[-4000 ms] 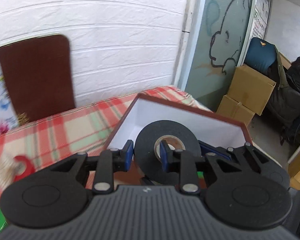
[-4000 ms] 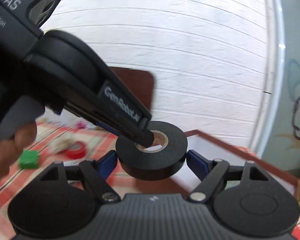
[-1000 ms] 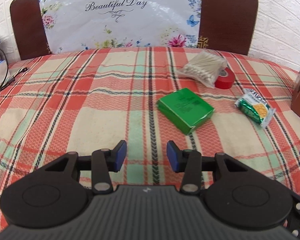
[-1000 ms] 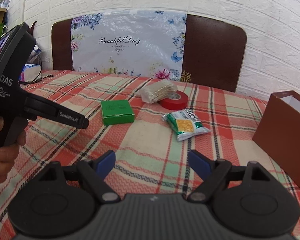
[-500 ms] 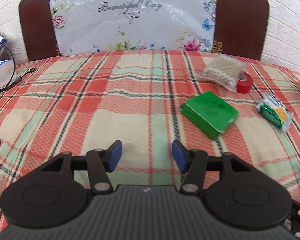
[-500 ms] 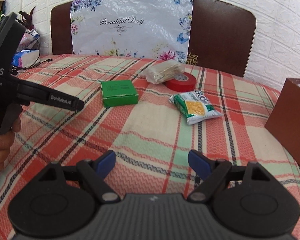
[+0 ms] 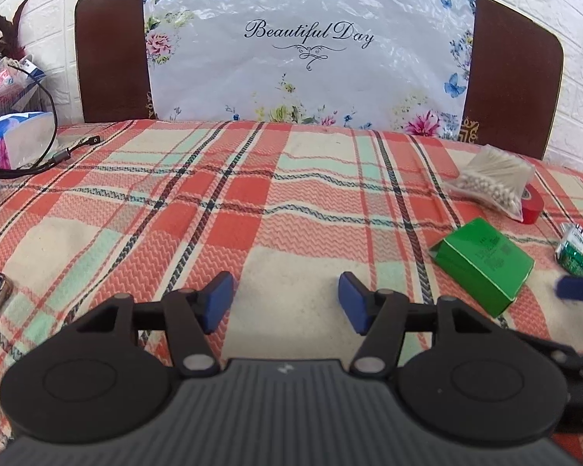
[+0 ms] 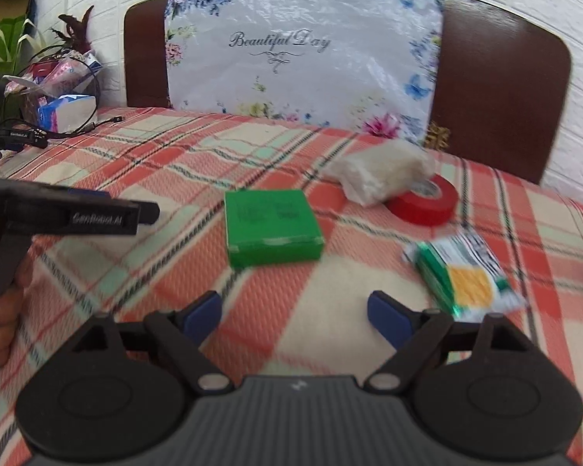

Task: Organize objects
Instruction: 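Grasp the green box with the right tool, then carry the green box over the brown box and open the right tool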

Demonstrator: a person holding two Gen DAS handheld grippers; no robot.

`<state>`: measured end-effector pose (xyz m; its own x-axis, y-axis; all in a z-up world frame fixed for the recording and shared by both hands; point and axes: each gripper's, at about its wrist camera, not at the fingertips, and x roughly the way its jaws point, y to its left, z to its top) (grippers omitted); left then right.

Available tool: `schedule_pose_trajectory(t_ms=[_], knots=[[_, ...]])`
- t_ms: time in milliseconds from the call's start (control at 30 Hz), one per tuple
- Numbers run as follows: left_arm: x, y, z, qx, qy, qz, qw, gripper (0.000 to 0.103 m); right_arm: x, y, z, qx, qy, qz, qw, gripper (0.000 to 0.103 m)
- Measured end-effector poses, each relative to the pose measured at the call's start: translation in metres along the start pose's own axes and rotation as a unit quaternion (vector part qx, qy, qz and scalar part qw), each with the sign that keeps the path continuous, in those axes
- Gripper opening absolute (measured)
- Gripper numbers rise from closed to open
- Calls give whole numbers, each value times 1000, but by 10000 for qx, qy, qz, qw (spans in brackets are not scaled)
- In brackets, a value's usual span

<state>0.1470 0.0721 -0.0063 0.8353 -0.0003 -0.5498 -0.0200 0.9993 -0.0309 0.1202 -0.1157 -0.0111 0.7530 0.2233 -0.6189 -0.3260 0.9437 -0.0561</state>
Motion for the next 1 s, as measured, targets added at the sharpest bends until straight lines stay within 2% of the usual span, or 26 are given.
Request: schedule_pose_trajectory(t_ms=[133,200,267,300,333,533,633,700,767,833,900,1000], knots=[[0,0,-1,-15,-31,0,10000,63,28,0,20,-31,37,177,9998,93],[1,0,-1,-6,-27,-1,10000,63,40,-3,28,30,72,263,9996,92],[1,0,-1,-5,-27,-1,10000,63,46,-6,32,115,95,389,9991,81],[1,0,-1,-10,-27,0,10000,63,45,-5,33,86,72,416,9991,69],[1,0,-1,-7,-27,3,10000,63,43,-3,32,29,51,434,9990,63],[0,-2,-1,31,-21,33,10000,63,7,-5,5,-30,86,322,9994,63],[-1,-7,0,155,45,166,9997,64,-24,-20,-21,154,129,71,9998,63],[-10,-14,1,86,245,229,9994,63,-51,-33,-42,444,178,-253,9985,63],[-28,-28,1,-87,548,-387,9977,62,-77,-45,-63,745,207,-541,9955,63],[-48,-52,0,-77,811,-1151,9900,62,-100,-51,-80,929,204,-774,9925,64],[-63,-82,-3,73,1097,-1881,9760,62,-114,-53,-91,998,202,-825,9914,67],[-69,-125,-12,144,1781,-2644,9477,62,-121,-53,-97,982,175,-777,9920,71]])
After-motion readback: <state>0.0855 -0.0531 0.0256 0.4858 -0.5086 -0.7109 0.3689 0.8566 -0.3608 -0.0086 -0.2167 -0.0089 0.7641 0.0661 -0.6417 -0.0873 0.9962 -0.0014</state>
